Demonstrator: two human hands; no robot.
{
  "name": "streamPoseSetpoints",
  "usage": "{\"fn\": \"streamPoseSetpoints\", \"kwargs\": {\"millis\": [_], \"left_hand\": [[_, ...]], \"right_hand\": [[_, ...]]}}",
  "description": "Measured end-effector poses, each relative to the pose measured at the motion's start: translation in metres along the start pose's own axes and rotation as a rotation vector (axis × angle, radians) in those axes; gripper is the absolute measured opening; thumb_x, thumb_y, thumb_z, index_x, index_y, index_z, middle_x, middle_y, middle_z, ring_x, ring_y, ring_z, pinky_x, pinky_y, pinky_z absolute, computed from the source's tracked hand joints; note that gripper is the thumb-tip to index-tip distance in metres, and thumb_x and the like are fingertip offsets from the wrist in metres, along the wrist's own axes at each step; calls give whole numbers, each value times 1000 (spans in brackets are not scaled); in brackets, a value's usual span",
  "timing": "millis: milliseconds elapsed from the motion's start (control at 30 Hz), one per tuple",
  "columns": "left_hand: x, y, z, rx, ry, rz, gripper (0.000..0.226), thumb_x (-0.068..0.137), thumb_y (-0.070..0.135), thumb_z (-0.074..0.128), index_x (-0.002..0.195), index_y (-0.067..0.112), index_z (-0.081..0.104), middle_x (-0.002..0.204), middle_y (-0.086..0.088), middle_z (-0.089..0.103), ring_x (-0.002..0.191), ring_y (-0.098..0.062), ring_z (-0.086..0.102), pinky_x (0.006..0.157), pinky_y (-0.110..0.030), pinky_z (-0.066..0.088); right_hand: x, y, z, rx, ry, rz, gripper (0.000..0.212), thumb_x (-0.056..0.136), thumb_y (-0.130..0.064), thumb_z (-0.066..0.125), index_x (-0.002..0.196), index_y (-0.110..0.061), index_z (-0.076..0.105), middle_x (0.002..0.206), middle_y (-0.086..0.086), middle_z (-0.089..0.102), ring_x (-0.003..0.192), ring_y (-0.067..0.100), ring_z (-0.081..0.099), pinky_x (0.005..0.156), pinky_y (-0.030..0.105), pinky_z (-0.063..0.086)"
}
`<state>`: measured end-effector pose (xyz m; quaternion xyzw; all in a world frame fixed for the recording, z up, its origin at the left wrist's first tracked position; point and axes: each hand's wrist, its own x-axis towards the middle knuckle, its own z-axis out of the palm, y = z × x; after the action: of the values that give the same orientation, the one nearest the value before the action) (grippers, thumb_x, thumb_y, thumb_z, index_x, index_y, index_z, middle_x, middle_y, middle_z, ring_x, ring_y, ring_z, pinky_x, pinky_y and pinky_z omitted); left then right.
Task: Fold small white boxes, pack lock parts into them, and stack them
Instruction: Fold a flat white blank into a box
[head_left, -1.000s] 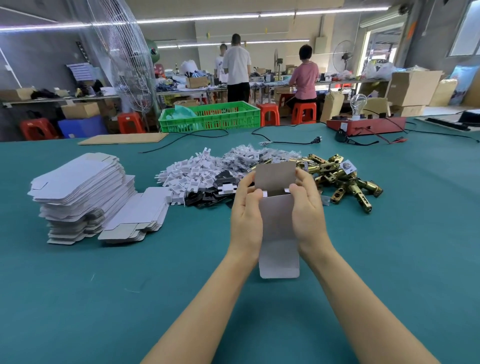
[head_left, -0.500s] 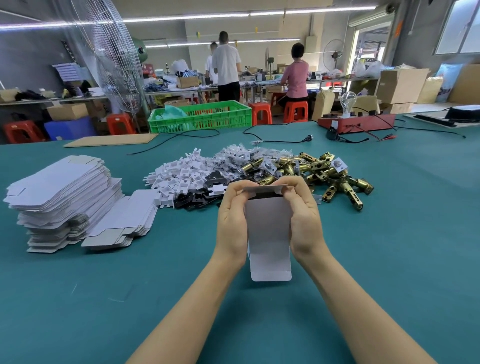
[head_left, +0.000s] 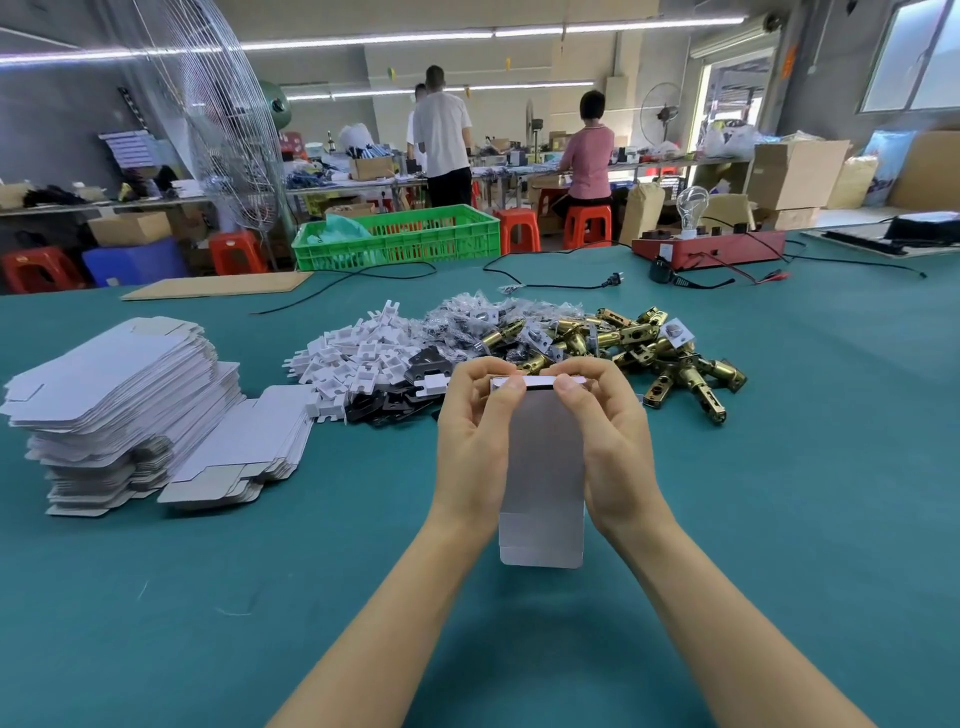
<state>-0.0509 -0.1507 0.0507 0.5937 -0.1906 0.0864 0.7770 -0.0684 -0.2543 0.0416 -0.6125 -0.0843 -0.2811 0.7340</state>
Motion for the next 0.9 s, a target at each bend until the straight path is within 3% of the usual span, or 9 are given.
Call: {"fn": "streamPoseSetpoints", "kwargs": {"millis": [67, 167, 233, 367, 500, 633, 900], "left_hand": [[1, -3, -1, 12, 2, 3, 8, 79, 41, 63, 86, 41, 63, 90, -5, 59, 85, -22, 53, 78, -36, 44], [1, -6, -3, 38, 4, 26, 18, 85, 30, 57, 89, 46, 64, 83, 8, 61, 79, -12, 56, 71, -24, 47], [1, -6, -3, 63, -6, 54, 21, 87, 28, 56, 91, 47, 64, 82, 8, 59, 79, -11, 55, 71, -21, 47], [1, -6, -2, 47, -8, 68, 23, 89, 25, 55, 91, 44, 67, 90, 0, 62, 83, -16, 55, 75, -28, 48], [1, -6, -1, 41, -9, 58, 22, 88, 25, 55, 89, 42, 70, 94, 3, 66, 88, -18, 57, 81, -39, 48], [1, -5, -1, 35, -6, 54, 20, 87, 26, 56, 89, 40, 70, 96, 0, 67, 89, -22, 58, 84, -48, 49], [2, -5, -2, 56, 2, 48, 15, 89, 34, 58, 87, 41, 70, 89, 11, 67, 85, -14, 58, 80, -41, 47]], "right_hand": [[0, 2, 0, -3, 12, -17, 12, 84, -25, 57, 94, -22, 63, 79, -13, 62, 70, 3, 55, 61, 13, 45], [0, 3, 1, -11, 16, -41, 14, 86, -20, 55, 98, -25, 61, 83, -22, 64, 66, -5, 57, 57, 10, 46], [0, 2, 2, -21, 19, -52, 17, 88, -21, 55, 100, -30, 61, 90, -17, 62, 68, -5, 56, 60, 11, 45], [1, 0, 3, -6, 14, -16, 18, 88, -24, 54, 94, -38, 63, 96, -3, 59, 75, 7, 56, 65, 21, 47], [1, -3, 3, 13, 42, 12, 17, 86, -25, 53, 87, -38, 63, 97, 7, 57, 79, 16, 54, 70, 28, 45], [1, -4, 3, 15, 52, 17, 18, 85, -24, 53, 83, -39, 62, 96, 7, 57, 82, 19, 52, 74, 35, 42], [1, -4, 0, 13, 37, 23, 17, 84, -23, 54, 80, -38, 62, 94, 5, 59, 77, 13, 54, 69, 29, 43]]}}
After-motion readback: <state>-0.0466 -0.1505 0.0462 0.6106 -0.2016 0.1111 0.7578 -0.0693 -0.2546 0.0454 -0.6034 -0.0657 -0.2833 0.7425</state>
